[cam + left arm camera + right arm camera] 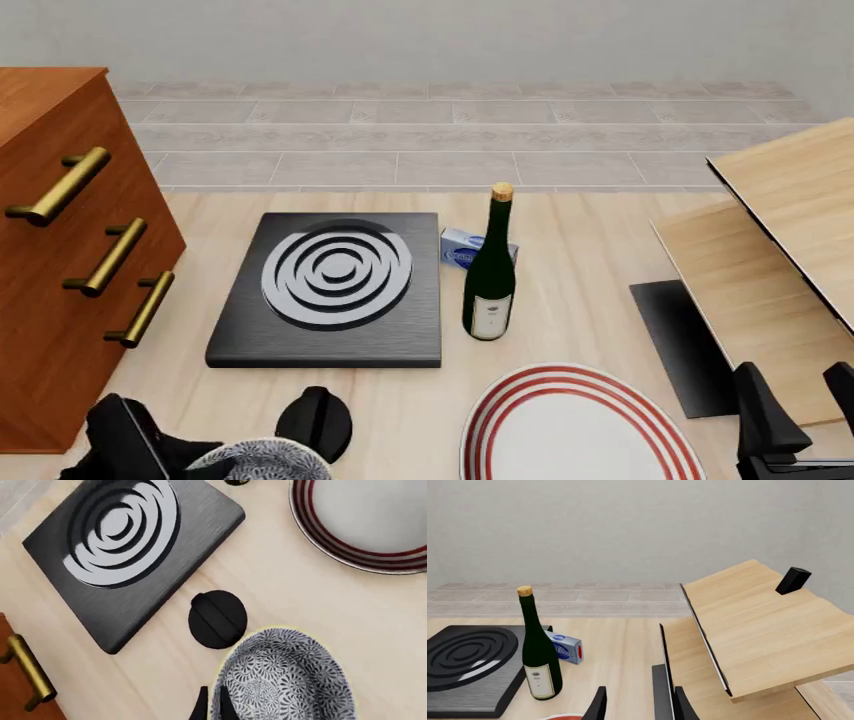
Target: Put the bowl on the stove.
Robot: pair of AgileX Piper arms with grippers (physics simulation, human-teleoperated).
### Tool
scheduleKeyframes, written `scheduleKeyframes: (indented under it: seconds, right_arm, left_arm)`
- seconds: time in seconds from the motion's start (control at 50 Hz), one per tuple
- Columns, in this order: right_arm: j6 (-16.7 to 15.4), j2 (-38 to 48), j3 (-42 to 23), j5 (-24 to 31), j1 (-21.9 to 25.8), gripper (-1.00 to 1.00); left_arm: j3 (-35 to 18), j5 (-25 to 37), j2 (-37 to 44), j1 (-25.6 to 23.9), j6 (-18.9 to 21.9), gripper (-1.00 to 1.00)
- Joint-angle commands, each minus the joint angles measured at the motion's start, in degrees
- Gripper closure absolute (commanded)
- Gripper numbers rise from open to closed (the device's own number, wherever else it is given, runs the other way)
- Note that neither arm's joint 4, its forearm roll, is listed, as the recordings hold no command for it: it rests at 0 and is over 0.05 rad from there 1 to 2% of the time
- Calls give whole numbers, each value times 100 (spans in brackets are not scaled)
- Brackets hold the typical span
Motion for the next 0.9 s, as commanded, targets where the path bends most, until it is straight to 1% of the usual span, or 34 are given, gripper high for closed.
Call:
scheduleKeyframes:
  seconds: [0.02,0.04,0.06,0.08,0.1,0.12,0.14,0.18,0.2,0.22,0.24,0.26,0.28,0.32,0.34,0.36,0.38,0.4,0.42,0.46,0.48,0.5,0.56,0.58,0.6,0.62,0.64,0.68,0.74,0.76,0.82,0.84,0.86,0.9]
  right_arm:
    - [-1,0,0,0,0,-100]
    - [-1,1,0,0,0,-100]
    - [-1,1,0,0,0,-100]
    - [0,0,0,0,-1,-100]
    - [-1,0,0,0,1,-100]
    - [0,0,0,0,0,-100]
    - [0,0,0,0,-1,-100]
    - [0,-1,0,0,0,-100]
    - [0,-1,0,0,1,-100]
    - [1,0,0,0,0,-100]
    - [0,-1,0,0,1,-100]
    - [-1,-1,0,0,0,-100]
    - [0,0,0,0,0,-100]
    - [0,-1,0,0,0,-100]
    - [0,0,0,0,0,-100]
    - [0,1,0,0,0,-100]
    - [-1,-1,0,0,1,-100]
    - [-1,0,0,0,0,-100]
    - [0,0,0,0,0,-100]
    - [0,-1,0,0,0,-100]
    - [0,0,0,0,0,-100]
    - [0,0,0,0,1,-100]
    - [0,-1,0,0,0,-100]
    - [-1,1,0,0,1,-100]
    - [-1,0,0,0,-1,-100]
    - [0,0,0,0,0,-100]
    - [0,0,0,0,0,-100]
    - [1,1,0,0,-1,-100]
    - [0,-1,0,0,0,-100]
    - [0,-1,0,0,0,-100]
    - [1,0,0,0,1,-100]
    - [-1,0,0,0,0,-100]
    - [-1,0,0,0,0,-100]
    - [0,0,0,0,-1,-100]
  left_arm:
    - [-1528,1203,-744,269,546,100]
    - [-1607,1243,-924,406,804,100]
    - [-1607,1246,-926,406,804,100]
    - [-1979,1272,-878,311,630,100]
    - [-2151,1263,-915,493,711,100]
    - [-2246,1264,-836,470,596,100]
    - [-2331,1203,-888,609,651,100]
    - [-2408,1134,-844,636,586,100]
    - [-2585,1059,-761,686,407,100]
    - [-2701,1027,-725,601,337,100]
    - [-2800,965,-725,660,269,100]
    - [-2797,913,-702,626,312,100]
    - [-2891,846,-674,663,188,100]
    - [-2911,753,-662,738,190,100]
    - [-2890,716,-601,679,194,100]
    - [-2963,653,-574,668,-6,100]
    - [-2929,531,-537,754,5,100]
    - [-2896,486,-498,638,-20,100]
    - [-2950,364,-477,756,-202,100]
    - [-2930,289,-401,665,-260,100]
    - [-2998,168,-375,783,-422,100]
    - [-3010,131,-271,713,-539,100]
    - [-2999,-133,-162,777,-737,100]
    - [-2981,-317,-141,941,-853,100]
    - [-2988,-404,14,922,-1093,100]
    - [-2961,-496,6,853,-1045,100]
    - [-2985,-623,35,1024,-1231,100]
    - [-2989,-651,125,1006,-1304,100]
    - [-3081,-879,251,1103,-1653,100]
    - [-3135,-1040,278,1114,-1838,100]
    - [-3159,-1176,412,1194,-1928,100]
    - [-3193,-1243,492,1116,-2085,100]
    - [-3234,-1362,592,1239,-2198,100]
    - [-3348,-1519,723,1197,-2529,100]
